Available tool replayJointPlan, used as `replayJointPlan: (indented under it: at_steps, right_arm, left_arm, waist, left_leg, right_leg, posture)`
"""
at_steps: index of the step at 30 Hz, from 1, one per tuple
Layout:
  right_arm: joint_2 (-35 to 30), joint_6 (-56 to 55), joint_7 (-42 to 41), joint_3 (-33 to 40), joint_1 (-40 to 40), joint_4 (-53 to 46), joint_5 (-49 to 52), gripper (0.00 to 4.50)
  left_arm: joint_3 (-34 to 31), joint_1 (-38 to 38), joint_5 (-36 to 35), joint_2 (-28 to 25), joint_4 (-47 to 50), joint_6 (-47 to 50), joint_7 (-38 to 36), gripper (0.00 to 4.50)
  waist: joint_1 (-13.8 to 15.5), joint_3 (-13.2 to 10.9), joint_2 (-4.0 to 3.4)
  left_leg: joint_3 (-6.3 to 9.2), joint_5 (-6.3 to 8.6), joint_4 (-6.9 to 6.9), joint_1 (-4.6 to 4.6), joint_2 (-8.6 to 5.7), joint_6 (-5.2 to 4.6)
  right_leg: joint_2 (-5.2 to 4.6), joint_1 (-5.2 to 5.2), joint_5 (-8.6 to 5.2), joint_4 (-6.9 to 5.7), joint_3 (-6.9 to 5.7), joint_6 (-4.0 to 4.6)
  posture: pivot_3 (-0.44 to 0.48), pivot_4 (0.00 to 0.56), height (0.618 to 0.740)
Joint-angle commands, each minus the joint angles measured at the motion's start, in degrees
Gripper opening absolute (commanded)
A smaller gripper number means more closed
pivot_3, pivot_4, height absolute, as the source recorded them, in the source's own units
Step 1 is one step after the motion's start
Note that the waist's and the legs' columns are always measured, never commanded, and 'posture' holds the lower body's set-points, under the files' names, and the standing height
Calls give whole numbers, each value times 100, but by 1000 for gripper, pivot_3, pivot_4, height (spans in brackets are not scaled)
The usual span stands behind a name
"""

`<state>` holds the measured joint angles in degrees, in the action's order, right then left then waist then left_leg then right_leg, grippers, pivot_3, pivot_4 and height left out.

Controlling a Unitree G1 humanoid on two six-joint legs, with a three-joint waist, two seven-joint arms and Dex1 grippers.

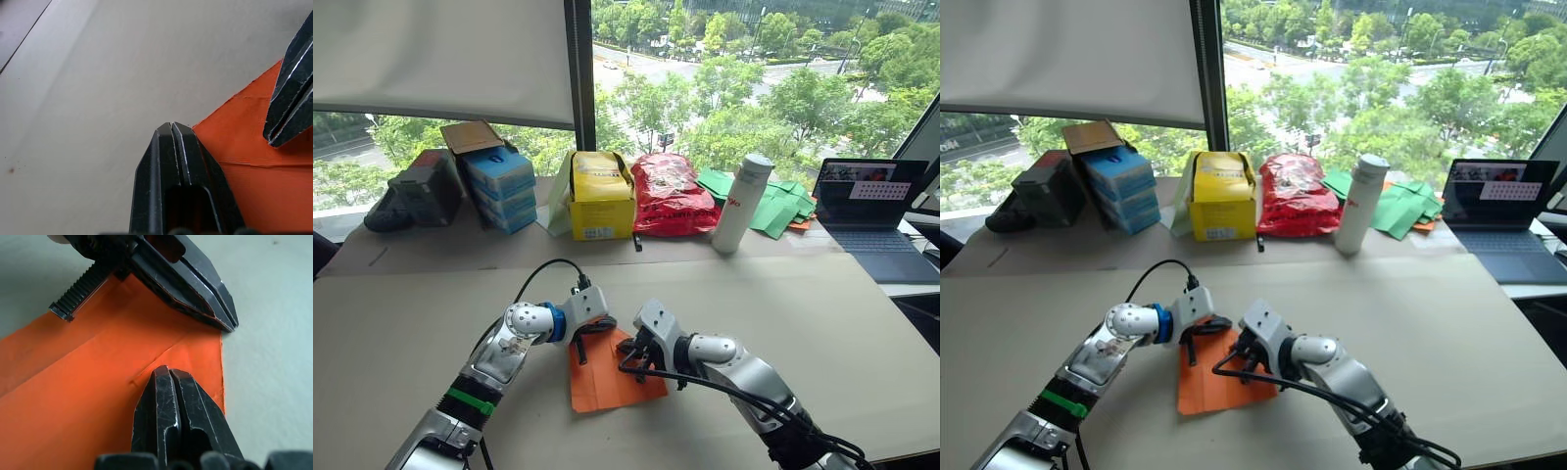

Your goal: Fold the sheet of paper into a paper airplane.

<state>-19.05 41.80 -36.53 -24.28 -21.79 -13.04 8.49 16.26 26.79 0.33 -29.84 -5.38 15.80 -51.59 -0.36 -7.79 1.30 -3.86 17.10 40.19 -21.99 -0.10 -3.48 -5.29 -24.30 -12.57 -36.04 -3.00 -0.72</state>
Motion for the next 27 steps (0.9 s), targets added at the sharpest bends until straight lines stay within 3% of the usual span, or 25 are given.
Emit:
replayJointPlan:
  at_steps: [1,3,7,10,17,20,27]
  right_arm:
    - [-42,19,20,-148,9,193,-163,23]
    - [-3,14,77,-151,12,283,-212,23]
    - [40,-33,163,-154,14,368,-275,23]
    - [61,-40,180,-161,34,331,-281,0]
    - [88,-13,192,-215,4,316,-321,0]
    - [105,-19,186,-232,-16,326,-352,0]
    - [164,27,166,-254,-57,273,-358,0]
  left_arm:
    - [-653,-156,-497,-72,716,738,142,0]
    - [-1034,-284,-826,-76,1083,1263,228,0]
    - [-2412,-684,-2176,20,1911,2833,476,0]
    - [-3226,-1061,-2947,64,2157,3708,690,742]
    - [-4385,-1625,-4405,686,2337,5311,1516,3142]
    - [-4547,-1732,-4823,1046,2437,5737,1932,3142]
    - [-4270,-1913,-4785,1272,2364,5637,2536,3142]
  waist:
    - [-24,0,0]
    - [-36,0,0]
    - [-51,0,0]
    - [-60,0,0]
    - [-31,0,6]
    - [-34,1,8]
    - [-37,1,8]
  left_leg:
    - [0,0,0,0,1,1]
    - [2,0,0,0,2,1]
    - [4,-2,-1,8,4,4]
    - [8,-7,-4,15,4,13]
    - [8,-14,-10,27,0,29]
    - [10,-26,-13,27,0,51]
    - [7,-31,-34,36,-2,63]
  right_leg:
    - [0,-1,0,0,0,0]
    - [-1,-1,0,0,2,0]
    - [-4,4,0,-2,15,0]
    - [-6,5,0,-3,31,0]
    - [-12,13,0,-4,38,1]
    - [-14,13,1,-2,39,2]
    - [-37,9,3,-2,53,9]
  posture:
    - [0,150,740]
    - [0,150,740]
    - [0,150,740]
    - [0,150,740]
    - [0,150,740]
    - [0,150,740]
    - [0,150,740]
